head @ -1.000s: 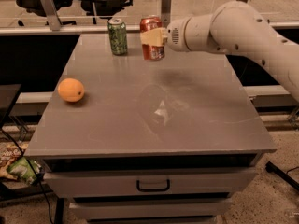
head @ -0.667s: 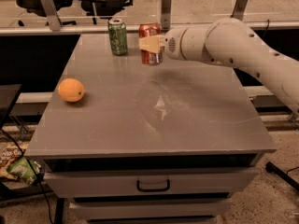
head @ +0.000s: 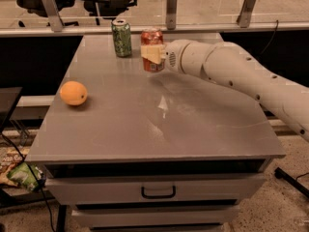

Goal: Place coke can upright

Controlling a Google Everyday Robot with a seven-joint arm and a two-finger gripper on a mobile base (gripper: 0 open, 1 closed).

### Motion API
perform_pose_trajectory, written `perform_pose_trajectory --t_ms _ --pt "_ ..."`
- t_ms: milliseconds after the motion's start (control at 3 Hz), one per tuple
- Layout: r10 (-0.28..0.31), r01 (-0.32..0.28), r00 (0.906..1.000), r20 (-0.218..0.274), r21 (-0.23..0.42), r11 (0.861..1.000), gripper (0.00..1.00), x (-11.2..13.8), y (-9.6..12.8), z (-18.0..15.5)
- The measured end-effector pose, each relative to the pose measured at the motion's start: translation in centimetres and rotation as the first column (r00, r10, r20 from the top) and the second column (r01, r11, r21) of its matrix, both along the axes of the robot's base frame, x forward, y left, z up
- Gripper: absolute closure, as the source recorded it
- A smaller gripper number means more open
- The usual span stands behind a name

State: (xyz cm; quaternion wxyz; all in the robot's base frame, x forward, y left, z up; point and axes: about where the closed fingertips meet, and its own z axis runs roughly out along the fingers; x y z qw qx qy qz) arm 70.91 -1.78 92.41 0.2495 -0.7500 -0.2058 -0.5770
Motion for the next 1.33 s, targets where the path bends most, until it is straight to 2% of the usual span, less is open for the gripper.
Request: perform_pose_trajectory --t_ms 333,667,1333 --pt "-0.022 0.022 0.9967 0.079 0.004 1.0 1.0 -0.4 0.0 -0.5" --pt "-0.029 0.029 0.9933 0.111 0.007 1.0 1.0 -0.7 0.0 -0.8" --pt "-0.036 0.033 0.987 0.157 0.022 0.999 0.51 -1.3 0.9 -1.6"
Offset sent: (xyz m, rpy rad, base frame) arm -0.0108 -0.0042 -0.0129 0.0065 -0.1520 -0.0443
